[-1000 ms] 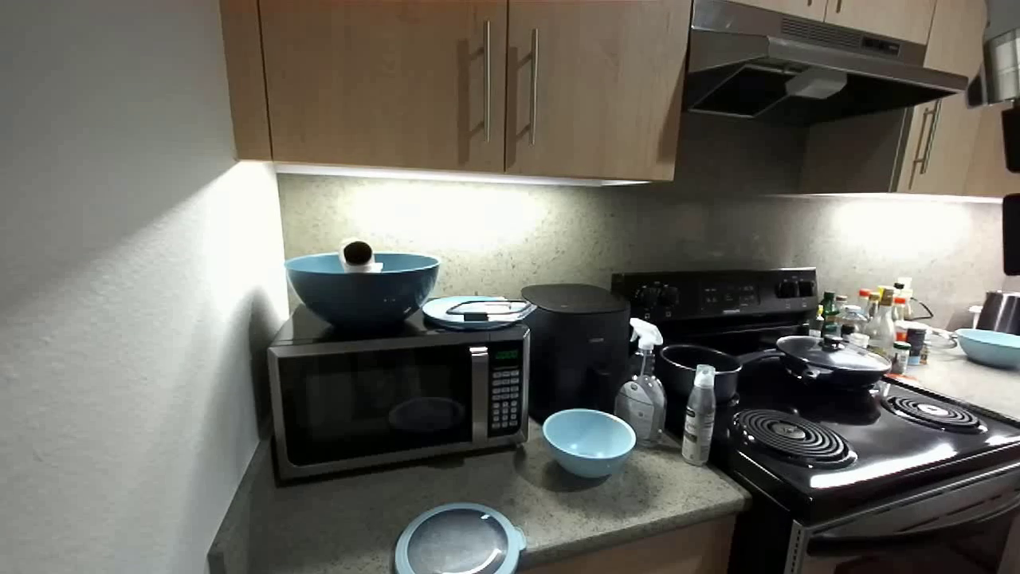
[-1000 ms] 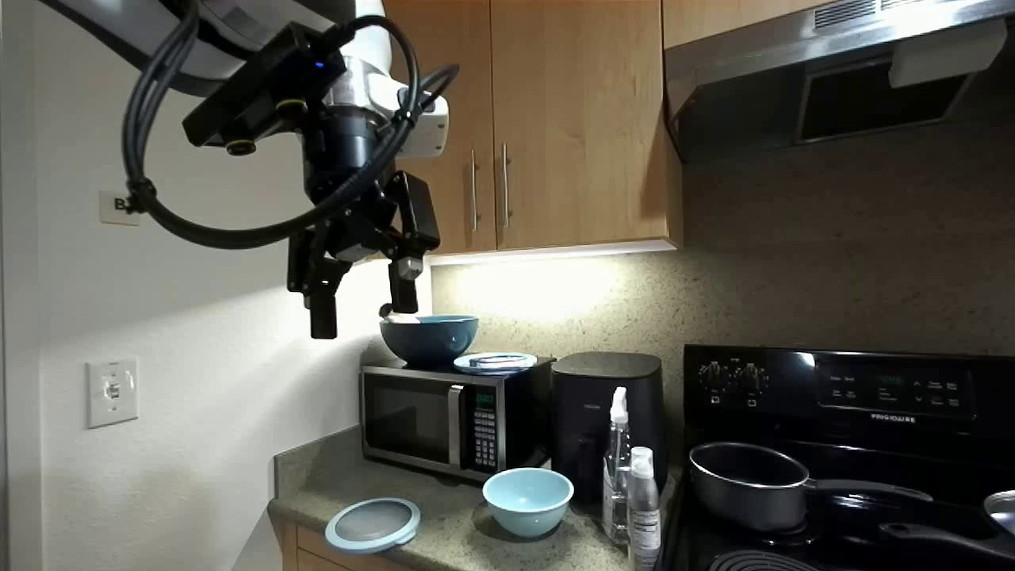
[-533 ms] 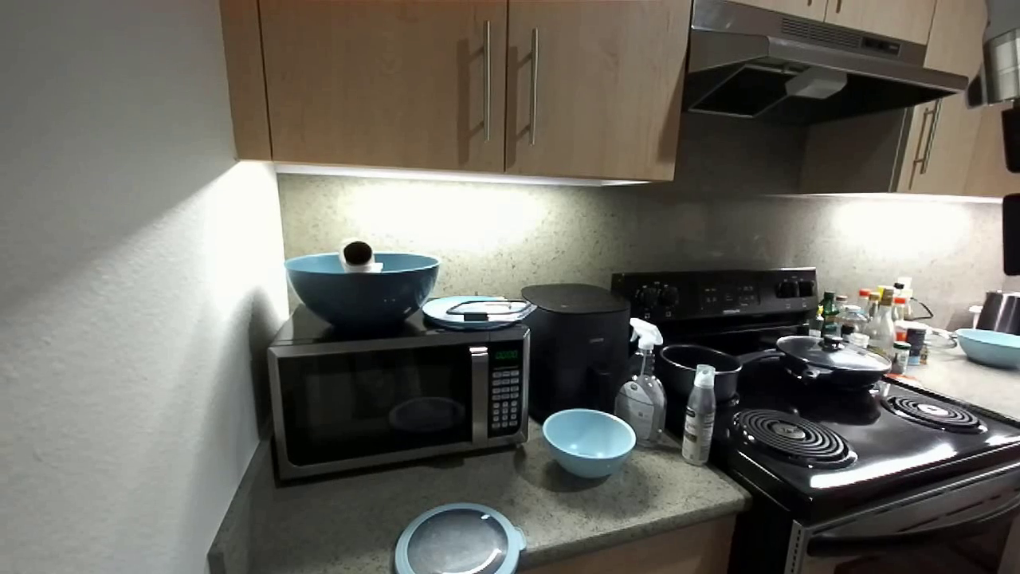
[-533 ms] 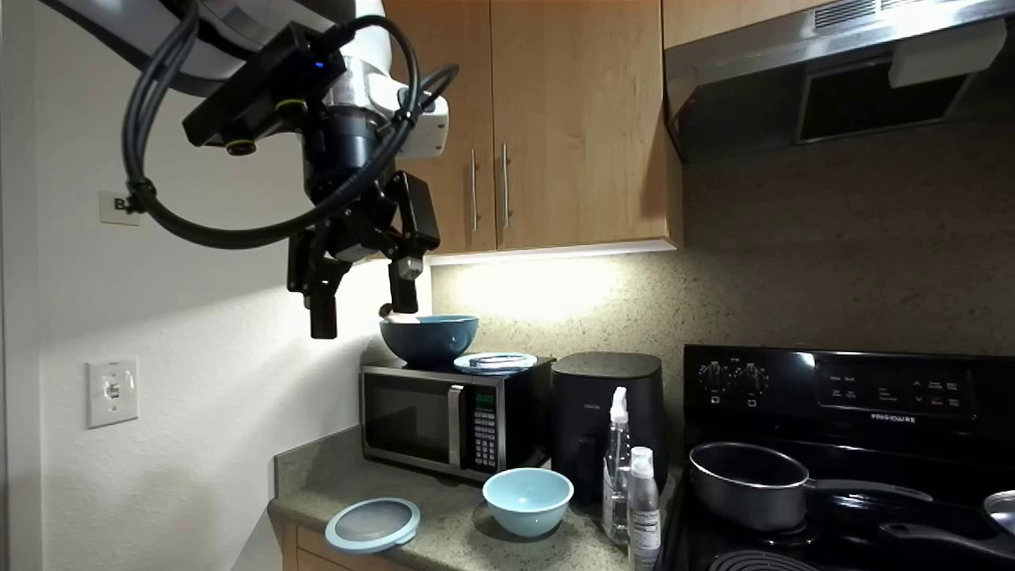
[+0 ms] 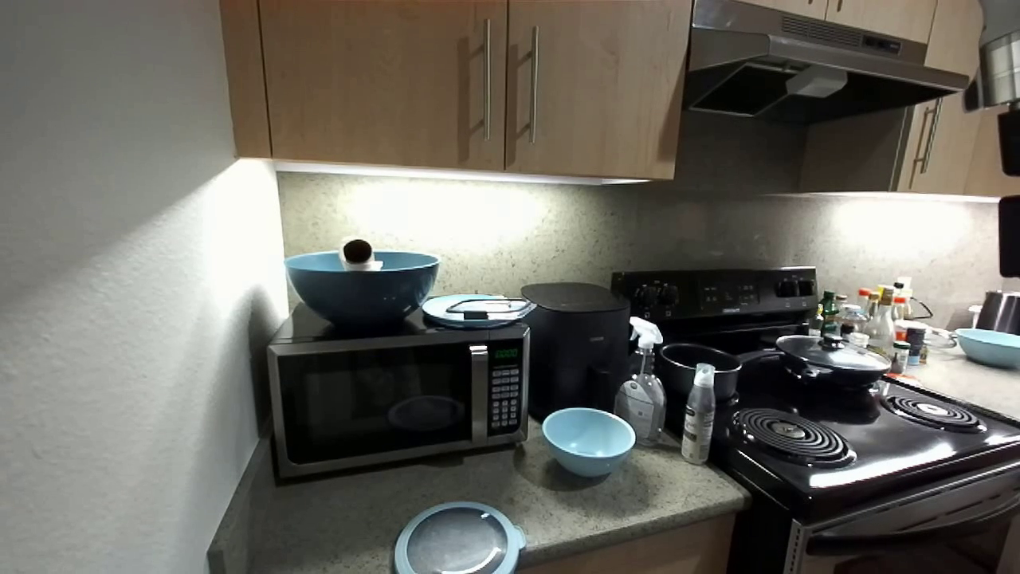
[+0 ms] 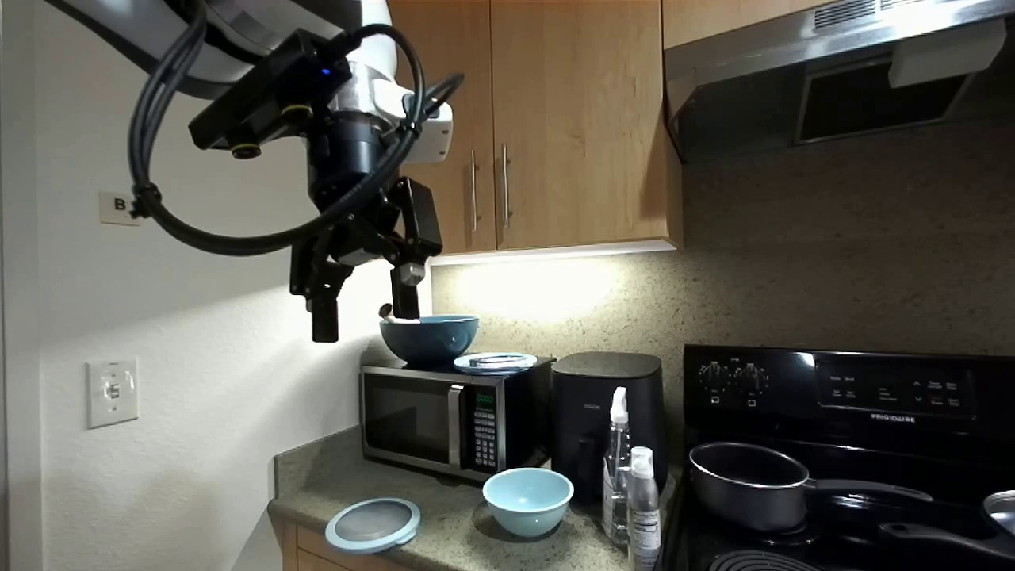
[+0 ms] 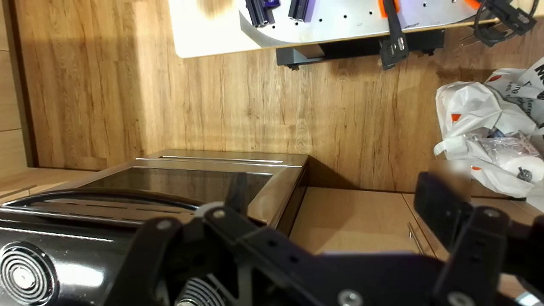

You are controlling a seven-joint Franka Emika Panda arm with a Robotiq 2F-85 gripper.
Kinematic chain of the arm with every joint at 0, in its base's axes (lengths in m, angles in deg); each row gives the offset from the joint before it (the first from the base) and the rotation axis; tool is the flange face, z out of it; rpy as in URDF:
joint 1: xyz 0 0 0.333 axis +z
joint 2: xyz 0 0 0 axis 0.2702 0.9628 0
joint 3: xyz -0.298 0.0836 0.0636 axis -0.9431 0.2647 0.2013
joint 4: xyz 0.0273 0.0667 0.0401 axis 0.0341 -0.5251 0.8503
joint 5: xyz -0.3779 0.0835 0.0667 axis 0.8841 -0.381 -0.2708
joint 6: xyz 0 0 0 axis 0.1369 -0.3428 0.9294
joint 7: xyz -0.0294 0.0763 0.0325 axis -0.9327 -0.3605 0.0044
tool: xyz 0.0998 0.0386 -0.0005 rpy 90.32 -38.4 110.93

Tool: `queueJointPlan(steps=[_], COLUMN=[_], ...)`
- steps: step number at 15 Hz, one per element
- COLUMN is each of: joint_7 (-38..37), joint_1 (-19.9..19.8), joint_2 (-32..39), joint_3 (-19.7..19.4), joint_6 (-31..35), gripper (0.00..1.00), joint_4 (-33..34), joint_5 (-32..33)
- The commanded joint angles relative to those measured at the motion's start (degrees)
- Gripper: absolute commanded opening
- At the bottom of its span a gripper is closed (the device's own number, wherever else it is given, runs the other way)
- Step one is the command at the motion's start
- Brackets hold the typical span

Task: Put the lid on the blue bowl then remove it

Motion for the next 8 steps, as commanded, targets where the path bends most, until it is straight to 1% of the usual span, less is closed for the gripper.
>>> queueJointPlan(steps=[1,5,8], joint_7=[0.5,2.5,6.8], joint_1=[2.0,4.6,7.4], joint_2=[6.3,14.1,19.0], joint_3=[-0.9,-0.3,-0.4], joint_6=[1.2,0.0,0.9], gripper=[1.0,1.0,1.0], joint_4=[1.5,2.8,3.6], joint_5=[0.1,0.5,0.9])
